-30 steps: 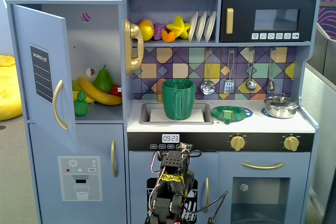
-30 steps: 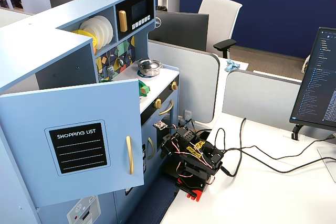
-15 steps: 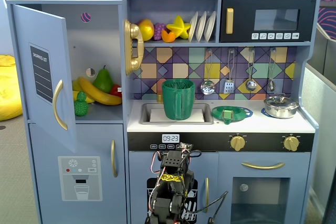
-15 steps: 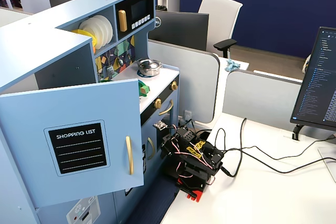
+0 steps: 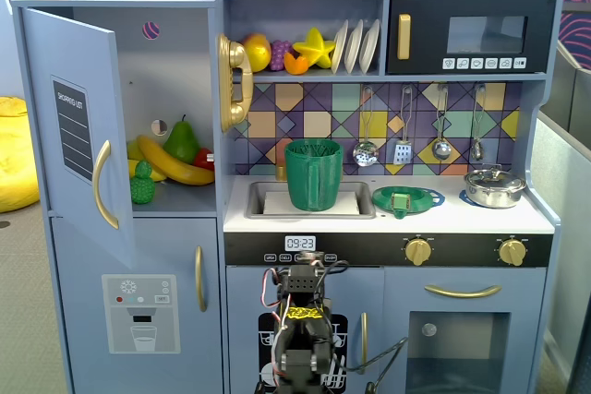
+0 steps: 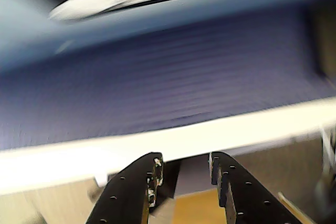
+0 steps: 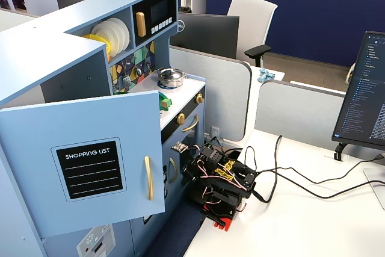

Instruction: Pick up the green pineapple from the left cabinet and place it in the green recipient

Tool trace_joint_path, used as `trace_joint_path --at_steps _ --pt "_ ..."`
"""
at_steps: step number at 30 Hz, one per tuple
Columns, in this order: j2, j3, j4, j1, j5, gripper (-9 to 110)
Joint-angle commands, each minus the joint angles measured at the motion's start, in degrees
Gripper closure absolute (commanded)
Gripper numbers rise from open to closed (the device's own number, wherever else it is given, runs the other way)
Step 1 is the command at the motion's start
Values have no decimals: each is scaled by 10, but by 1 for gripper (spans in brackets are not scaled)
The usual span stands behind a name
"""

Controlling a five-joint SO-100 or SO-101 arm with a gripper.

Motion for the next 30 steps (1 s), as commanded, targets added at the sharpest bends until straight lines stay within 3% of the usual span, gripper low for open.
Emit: trace_joint_path --at_steps 1,13,19,30 --pt "-5 2 47 -114 35 101" --pt "-92 -103 -349 -313 -87 101" --pt "-208 -266 -426 -368 -137 101" --pt "-380 -414 -649 -403 -43 86"
